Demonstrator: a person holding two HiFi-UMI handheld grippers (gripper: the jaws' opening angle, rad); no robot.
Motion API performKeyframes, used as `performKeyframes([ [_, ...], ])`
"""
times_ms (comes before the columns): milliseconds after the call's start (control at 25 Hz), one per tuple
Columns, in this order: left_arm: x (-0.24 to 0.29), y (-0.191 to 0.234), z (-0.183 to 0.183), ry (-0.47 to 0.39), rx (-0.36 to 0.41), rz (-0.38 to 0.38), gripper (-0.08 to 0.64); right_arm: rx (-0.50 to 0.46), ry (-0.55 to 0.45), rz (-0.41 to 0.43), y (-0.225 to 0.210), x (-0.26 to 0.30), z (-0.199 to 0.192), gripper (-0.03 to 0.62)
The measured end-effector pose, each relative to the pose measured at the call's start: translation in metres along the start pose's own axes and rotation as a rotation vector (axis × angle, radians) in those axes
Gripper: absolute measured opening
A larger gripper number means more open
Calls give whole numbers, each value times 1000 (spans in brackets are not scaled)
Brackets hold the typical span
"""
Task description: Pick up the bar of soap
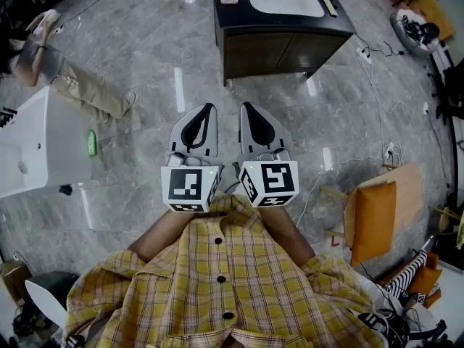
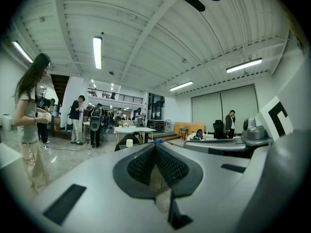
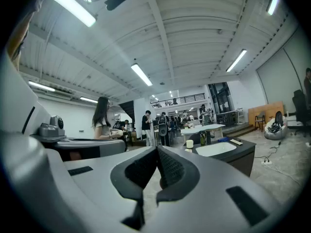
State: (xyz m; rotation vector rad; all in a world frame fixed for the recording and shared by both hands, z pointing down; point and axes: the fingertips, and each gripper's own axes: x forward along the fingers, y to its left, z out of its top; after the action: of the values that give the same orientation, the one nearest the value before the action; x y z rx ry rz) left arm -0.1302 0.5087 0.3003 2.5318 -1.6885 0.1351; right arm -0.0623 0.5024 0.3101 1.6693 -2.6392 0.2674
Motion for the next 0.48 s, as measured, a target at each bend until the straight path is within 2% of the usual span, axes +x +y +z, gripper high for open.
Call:
performKeyframes([
  [200, -1, -11, -1, 6, -3, 6, 12, 5, -1, -1, -10, -9, 1, 20],
  [480, 0, -37, -8, 21, -9, 18, 12, 21, -5, 39, -24, -27, -3, 20],
])
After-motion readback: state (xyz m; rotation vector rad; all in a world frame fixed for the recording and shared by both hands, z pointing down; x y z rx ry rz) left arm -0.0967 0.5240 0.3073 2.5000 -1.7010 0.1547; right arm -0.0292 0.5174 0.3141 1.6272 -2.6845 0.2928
